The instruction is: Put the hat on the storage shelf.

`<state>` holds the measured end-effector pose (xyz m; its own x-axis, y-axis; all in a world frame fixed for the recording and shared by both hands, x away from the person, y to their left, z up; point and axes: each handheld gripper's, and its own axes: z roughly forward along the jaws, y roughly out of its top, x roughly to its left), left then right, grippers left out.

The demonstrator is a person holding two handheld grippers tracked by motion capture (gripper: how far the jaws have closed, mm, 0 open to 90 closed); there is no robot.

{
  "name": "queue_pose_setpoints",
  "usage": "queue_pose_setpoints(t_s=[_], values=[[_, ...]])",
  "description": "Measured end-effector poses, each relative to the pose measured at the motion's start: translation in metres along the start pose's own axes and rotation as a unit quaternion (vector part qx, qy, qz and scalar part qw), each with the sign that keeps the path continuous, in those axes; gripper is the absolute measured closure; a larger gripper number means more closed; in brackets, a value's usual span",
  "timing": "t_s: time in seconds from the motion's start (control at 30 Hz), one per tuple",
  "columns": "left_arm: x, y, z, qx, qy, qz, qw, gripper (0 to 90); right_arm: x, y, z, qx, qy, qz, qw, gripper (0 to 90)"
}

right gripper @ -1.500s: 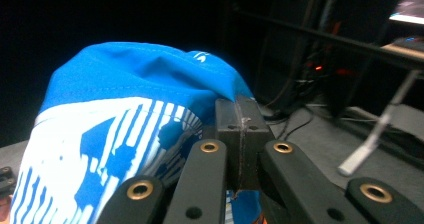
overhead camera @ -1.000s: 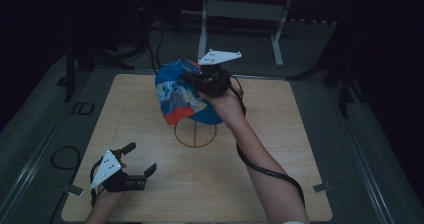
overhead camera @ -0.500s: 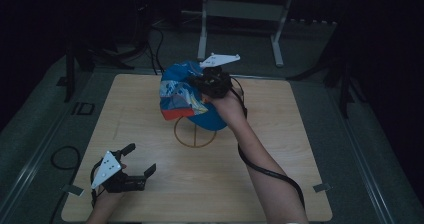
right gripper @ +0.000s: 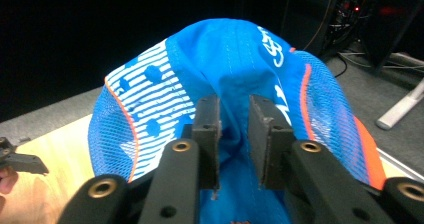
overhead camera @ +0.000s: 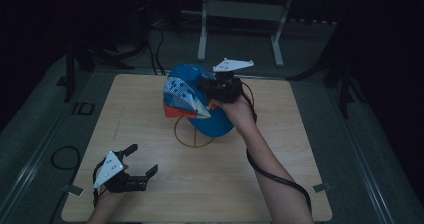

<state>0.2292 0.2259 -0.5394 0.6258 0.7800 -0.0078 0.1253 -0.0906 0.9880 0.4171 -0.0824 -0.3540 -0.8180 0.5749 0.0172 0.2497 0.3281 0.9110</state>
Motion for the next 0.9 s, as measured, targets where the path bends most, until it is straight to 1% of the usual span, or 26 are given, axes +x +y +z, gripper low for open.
queue_pose_setpoints(t_s=[0.07, 0.1, 0.13, 0.33, 0.43, 0.5, 0.6, 0.7, 0.8, 0.9], values=[[0.0, 0.0, 0.0, -0.001, -0.001, 0.0, 1.0, 1.6, -0.001, -0.002, -0.002, -0.004, 0.004, 0.004, 1.0, 72.2], [0.0, 0.0, 0.0, 0.0, -0.001, 0.0, 1.0, 1.6, -0.002, -0.004, -0.004, -0.007, 0.0, 0.006, 1.0, 72.4], [0.0, 0.0, 0.0, 0.001, -0.001, 0.0, 1.0, 1.5, -0.002, -0.007, -0.006, -0.004, -0.006, 0.004, 1.0, 72.3], [0.001, 0.0, 0.0, -0.001, -0.001, -0.001, 1.0, 1.6, -0.008, -0.018, -0.011, -0.001, 0.001, 0.023, 0.9997, 69.9], [0.001, 0.0, -0.001, -0.001, 0.0, -0.001, 1.0, 1.6, -0.008, -0.025, -0.016, -0.006, 0.003, 0.029, 0.9996, 68.3], [0.002, -0.001, -0.001, -0.002, 0.0, -0.002, 1.0, 1.5, -0.008, -0.031, -0.019, -0.005, 0.004, 0.031, 0.9995, 68.3], [0.002, -0.001, 0.0, -0.001, 0.0, -0.007, 1.0, 1.6, -0.009, -0.035, -0.019, -0.002, 0.003, 0.034, 0.9994, 68.4], [0.002, -0.001, 0.0, 0.0, -0.001, -0.005, 1.0, 1.6, -0.013, -0.039, -0.018, 0.002, 0.004, 0.041, 0.9991, 68.5], [0.002, -0.001, 0.0, 0.0, 0.0, -0.007, 1.0, 1.6, -0.013, -0.04, -0.018, 0.001, 0.005, 0.043, 0.999, 68.4], [0.003, -0.002, 0.0, -0.001, 0.0, -0.007, 1.0, 1.6, -0.012, -0.04, -0.02, -0.003, 0.008, 0.044, 0.999, 65.6]])
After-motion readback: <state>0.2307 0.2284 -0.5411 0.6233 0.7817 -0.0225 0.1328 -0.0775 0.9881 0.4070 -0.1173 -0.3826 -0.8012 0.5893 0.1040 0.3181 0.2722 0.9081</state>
